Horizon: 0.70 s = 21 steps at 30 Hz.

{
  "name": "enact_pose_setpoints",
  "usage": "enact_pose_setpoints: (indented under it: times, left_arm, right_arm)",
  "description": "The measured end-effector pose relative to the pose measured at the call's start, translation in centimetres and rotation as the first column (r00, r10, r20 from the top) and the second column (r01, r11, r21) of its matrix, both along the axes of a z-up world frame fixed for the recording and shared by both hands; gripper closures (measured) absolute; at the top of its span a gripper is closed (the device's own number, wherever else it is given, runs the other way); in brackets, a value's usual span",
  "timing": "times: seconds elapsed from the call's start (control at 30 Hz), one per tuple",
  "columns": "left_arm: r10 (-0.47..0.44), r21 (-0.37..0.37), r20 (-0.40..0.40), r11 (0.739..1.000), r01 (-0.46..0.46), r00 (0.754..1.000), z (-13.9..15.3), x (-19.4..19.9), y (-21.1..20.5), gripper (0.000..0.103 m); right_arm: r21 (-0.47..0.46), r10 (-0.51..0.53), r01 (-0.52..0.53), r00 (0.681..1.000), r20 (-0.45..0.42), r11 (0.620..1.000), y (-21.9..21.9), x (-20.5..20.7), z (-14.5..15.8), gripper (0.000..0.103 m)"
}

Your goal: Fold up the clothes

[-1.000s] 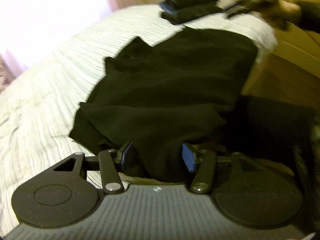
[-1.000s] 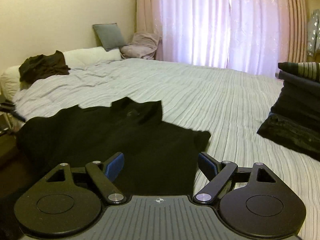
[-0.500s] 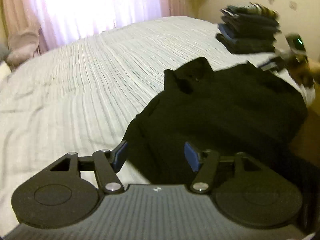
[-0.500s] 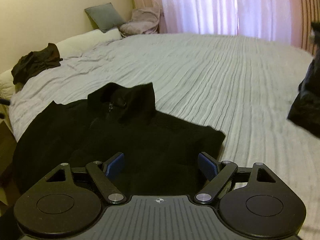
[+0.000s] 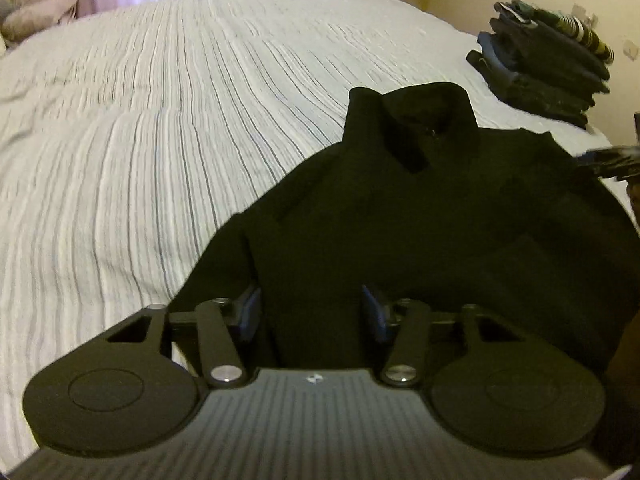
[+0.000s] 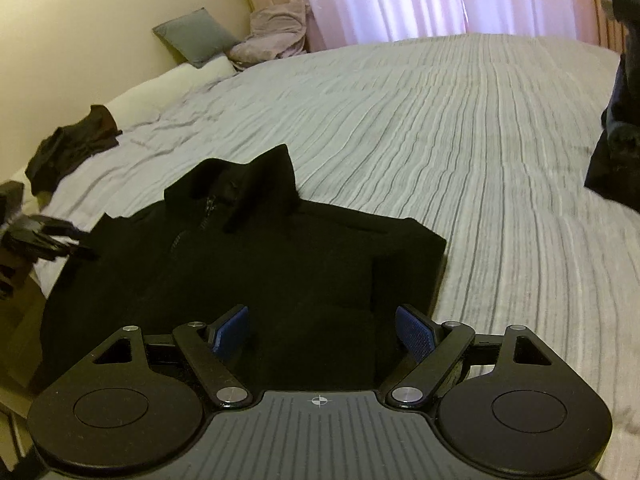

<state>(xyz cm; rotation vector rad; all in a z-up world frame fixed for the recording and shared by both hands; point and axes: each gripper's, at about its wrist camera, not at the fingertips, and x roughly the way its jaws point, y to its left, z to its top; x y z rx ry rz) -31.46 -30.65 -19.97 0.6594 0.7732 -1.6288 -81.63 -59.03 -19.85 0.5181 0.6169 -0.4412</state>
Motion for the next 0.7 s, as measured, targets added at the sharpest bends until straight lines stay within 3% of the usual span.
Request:
enact_pose_setpoints:
  times: [0.03,0.07,0.13,0.2,0.37,0.5,0.6,0.7]
  left_arm:
    - [0.007,-0.005,-0.003,1.000,-0.007,1.000,0.0,0.0,0.1,0.071]
    - [0.015,-0.015,-0.003,1.000,-0.015,1.000,0.0,0.1,0.3,0.091]
    - [0.021,-0.052,-0.014,0.998,-0.022,1.000,0.6,0.1,1.1,0.093]
    - [0.008,-0.123,-0.011,0.992,-0.010,1.000,1.9,-0.2,2.6,0.094]
    - [-0.005,-0.304,-0.016,0.953,0.000,1.000,6.5,0.1,5.8,0.093]
    - [0.048,-0.387,-0.029,0.920,-0.055,0.998,9.8,1.9,4.3,0.093]
    - [0.072,-0.391,-0.003,0.918,-0.068,0.997,10.1,2.5,1.1,0.093]
    - [0.075,-0.303,0.010,0.951,-0.069,0.997,7.4,2.3,-3.2,0.093]
  right_arm:
    - [0.011,-0.007,0.006,1.000,0.002,1.000,-0.1,-0.1,-0.1,0.049]
    - [0.022,-0.014,0.014,1.000,0.003,1.000,-0.2,-0.2,-0.2,0.051]
    - [0.043,-0.030,0.030,1.000,0.004,0.999,-0.3,-0.4,-0.3,0.085]
    - [0.068,-0.057,0.055,0.998,0.025,0.996,-0.2,-1.1,-0.1,0.092]
    - [-0.063,-0.080,0.091,0.983,0.163,0.994,2.9,-3.4,4.4,0.094]
    - [-0.153,-0.076,0.123,0.956,0.283,0.981,2.3,-3.3,8.9,0.095]
    - [-0.208,-0.068,0.138,0.947,0.314,0.968,0.4,-1.7,10.8,0.094]
    - [-0.213,-0.087,0.142,0.964,0.250,0.967,-2.6,1.0,9.6,0.094]
